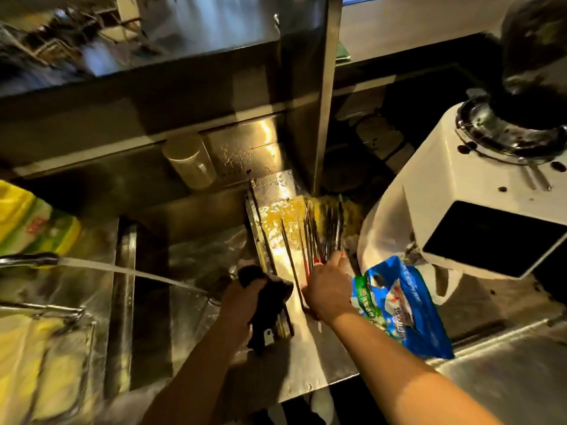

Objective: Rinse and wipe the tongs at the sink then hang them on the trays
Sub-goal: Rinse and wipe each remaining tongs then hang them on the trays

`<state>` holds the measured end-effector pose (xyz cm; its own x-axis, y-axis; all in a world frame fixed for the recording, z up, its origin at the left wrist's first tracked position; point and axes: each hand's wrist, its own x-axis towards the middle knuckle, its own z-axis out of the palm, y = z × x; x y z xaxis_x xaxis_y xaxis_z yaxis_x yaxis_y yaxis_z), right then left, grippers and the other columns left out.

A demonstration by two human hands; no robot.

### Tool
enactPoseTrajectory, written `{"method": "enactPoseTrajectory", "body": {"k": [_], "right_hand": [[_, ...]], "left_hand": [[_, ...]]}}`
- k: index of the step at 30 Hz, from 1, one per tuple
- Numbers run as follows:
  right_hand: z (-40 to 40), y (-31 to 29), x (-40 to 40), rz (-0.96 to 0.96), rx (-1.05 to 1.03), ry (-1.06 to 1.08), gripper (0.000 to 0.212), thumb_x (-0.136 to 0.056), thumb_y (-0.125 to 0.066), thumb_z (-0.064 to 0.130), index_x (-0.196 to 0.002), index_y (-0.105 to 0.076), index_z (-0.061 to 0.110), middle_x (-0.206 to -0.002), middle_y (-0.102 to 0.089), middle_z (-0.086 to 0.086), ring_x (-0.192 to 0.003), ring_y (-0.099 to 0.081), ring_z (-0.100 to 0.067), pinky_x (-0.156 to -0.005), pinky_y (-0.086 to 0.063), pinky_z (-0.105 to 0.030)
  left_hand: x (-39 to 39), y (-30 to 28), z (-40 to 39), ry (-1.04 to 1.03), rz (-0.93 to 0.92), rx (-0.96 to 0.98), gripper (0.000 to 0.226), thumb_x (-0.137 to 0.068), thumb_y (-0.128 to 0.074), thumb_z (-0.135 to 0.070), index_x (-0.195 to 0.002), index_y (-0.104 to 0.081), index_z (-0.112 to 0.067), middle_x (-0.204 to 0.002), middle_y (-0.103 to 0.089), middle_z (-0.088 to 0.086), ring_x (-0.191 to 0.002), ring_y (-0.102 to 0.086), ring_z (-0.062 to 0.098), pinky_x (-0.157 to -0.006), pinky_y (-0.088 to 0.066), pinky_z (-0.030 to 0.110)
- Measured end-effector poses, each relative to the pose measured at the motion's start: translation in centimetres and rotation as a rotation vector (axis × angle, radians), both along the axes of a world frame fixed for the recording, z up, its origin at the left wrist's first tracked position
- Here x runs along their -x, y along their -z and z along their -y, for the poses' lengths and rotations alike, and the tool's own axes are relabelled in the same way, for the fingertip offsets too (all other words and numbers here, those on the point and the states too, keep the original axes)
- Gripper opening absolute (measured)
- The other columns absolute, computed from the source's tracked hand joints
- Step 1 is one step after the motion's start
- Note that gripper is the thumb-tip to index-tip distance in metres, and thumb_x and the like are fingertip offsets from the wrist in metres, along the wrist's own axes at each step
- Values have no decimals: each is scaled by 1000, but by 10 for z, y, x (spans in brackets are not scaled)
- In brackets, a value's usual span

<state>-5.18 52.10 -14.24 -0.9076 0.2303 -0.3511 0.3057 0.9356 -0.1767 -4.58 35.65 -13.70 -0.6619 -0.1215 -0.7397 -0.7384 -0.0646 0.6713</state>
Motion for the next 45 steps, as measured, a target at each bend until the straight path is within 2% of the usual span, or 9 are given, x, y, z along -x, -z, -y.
{"method": "enactPoseTrajectory", "body": {"k": [4,14,20,27,30,35,39,42,45], "right_hand": [[-3,-1,2,-11,43,5,31,-93,-56,25,-117,-63,8,-146,-32,-24,-136,-34,-40,-95,-45,-32],[-4,-58,-13,-157,281,157,42,-92,-57,36,-122,-53,8,-126,-49,-17,-113,-53,-35,-93,-47,-42],[50,-95,-14,-96,600,-31,21,-84,-69,14,-86,-50,22,-76,-59,2,-79,-64,-28,-60,-45,-29],[142,-106,-8,296,1116,26,36,-82,-61,4,-110,-59,27,-62,-64,-6,-45,-54,-14,-39,-39,-26],[173,-102,-5,416,1185,25,41,-71,-62,8,-112,-62,13,-83,-63,-15,-52,-51,-16,-40,-38,-27],[209,-90,-10,474,1183,48,37,-62,-67,17,-99,-65,16,-83,-70,-13,-49,-49,-13,-38,-36,-25],[216,-83,-19,503,1150,20,47,-67,-65,22,-112,-60,9,-81,-68,-11,-48,-49,-12,-39,-38,-24],[208,-80,-25,526,1222,54,53,-69,-65,20,-118,-55,5,-80,-68,-12,-48,-48,-14,-38,-39,-25],[205,-84,-20,524,1248,69,42,-76,-61,15,-116,-55,3,-79,-66,-11,-48,-47,-14,-37,-38,-25]], "left_hand": [[2,-2,-3,-85,10,90,13,-89,-68,-23,-94,-68,-11,-105,-71,22,-97,-70,40,-94,-54,57],[0,-21,32,-157,-94,-72,32,-90,-68,-30,-113,-64,-7,-106,-71,18,-99,-70,38,-91,-57,50],[-7,-26,101,-253,-221,-164,24,-94,-62,-27,-90,-67,-3,-59,-71,3,-52,-71,20,-45,-52,26],[-10,-29,199,-373,-345,-279,37,-100,-49,-40,-107,-68,-9,-91,-76,8,-74,-75,17,-67,-60,30],[-8,-27,232,-338,-251,-273,47,-99,-42,-54,-108,-65,-14,-92,-79,3,-85,-75,19,-78,-62,38],[6,-33,241,-414,-236,-333,36,-103,-47,-34,-94,-65,-3,-74,-75,11,-63,-72,22,-66,-58,34],[26,-36,243,-402,-166,-214,33,-95,-56,-13,-119,-64,9,-103,-72,26,-84,-72,37,-76,-60,47],[46,-37,250,-503,-190,-161,33,-91,-57,-5,-122,-60,6,-92,-72,23,-66,-71,30,-58,-59,42],[56,-31,237,-452,-164,-204,36,-89,-58,1,-125,-53,1,-110,-69,32,-91,-72,40,-80,-59,53]]}}
